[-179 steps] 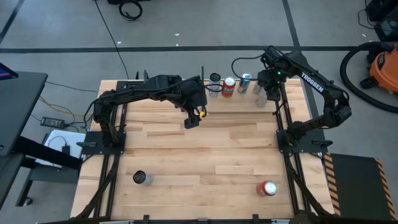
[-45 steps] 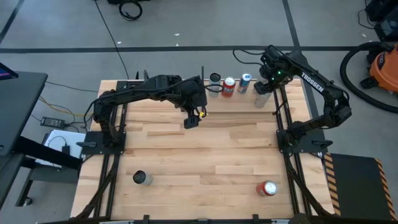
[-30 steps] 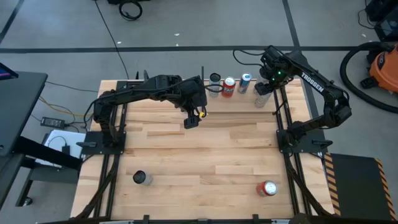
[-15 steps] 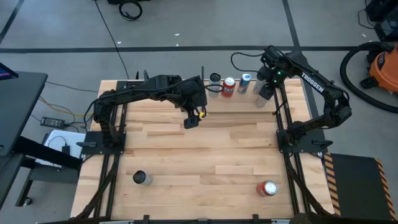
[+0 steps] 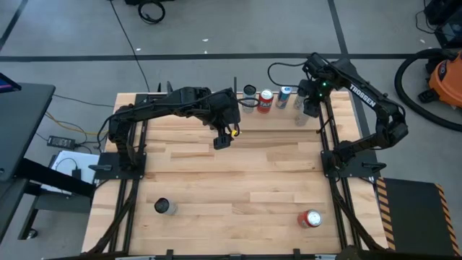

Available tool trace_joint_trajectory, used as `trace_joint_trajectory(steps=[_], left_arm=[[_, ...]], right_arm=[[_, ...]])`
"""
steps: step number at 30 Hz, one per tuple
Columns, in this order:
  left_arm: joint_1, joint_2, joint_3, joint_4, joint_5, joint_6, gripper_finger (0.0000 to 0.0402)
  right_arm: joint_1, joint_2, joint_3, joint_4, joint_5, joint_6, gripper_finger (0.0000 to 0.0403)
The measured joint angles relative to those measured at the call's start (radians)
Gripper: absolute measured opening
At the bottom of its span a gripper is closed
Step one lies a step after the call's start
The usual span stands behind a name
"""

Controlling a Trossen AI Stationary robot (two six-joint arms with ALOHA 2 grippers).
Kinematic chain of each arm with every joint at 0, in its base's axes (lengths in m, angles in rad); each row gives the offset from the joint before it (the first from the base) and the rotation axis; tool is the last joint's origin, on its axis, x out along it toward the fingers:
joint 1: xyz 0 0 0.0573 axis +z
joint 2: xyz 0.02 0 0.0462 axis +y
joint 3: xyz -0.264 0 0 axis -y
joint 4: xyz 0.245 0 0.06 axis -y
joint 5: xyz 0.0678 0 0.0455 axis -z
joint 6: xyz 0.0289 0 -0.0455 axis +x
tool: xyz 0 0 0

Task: Place canned beverage on shelf
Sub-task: Put the white yellow soda can on the shelf aligned with the other white yellow soda can

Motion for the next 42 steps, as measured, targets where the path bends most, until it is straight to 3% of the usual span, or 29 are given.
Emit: trace_joint_trajectory(steps=[13, 24, 30, 38, 42], left_arm=[[0.000, 0.000, 0.000, 0.000, 0.000, 0.000, 0.0357], [0.000, 0.000, 0.000, 0.000, 0.000, 0.000, 0.0357], [0.000, 0.000, 0.000, 0.000, 0.000, 0.000, 0.0357], [0.000, 0.000, 0.000, 0.000, 0.000, -0.008, 0.0357], [0.000, 0.000, 0.000, 0.000, 0.000, -0.026, 0.0357]], right_arm=[[0.000, 0.000, 0.000, -0.017, 0.027, 0.047, 0.0309], [0.000, 0.000, 0.000, -0.018, 0.040, 0.035, 0.0364], [0.000, 0.000, 0.002, -0.021, 0.040, 0.034, 0.0371], [0.000, 0.000, 0.155, -0.045, 0.029, 0.129, 0.0369], [0.002, 0.000, 0.235, -0.051, -0.077, 0.211, 0.0369]])
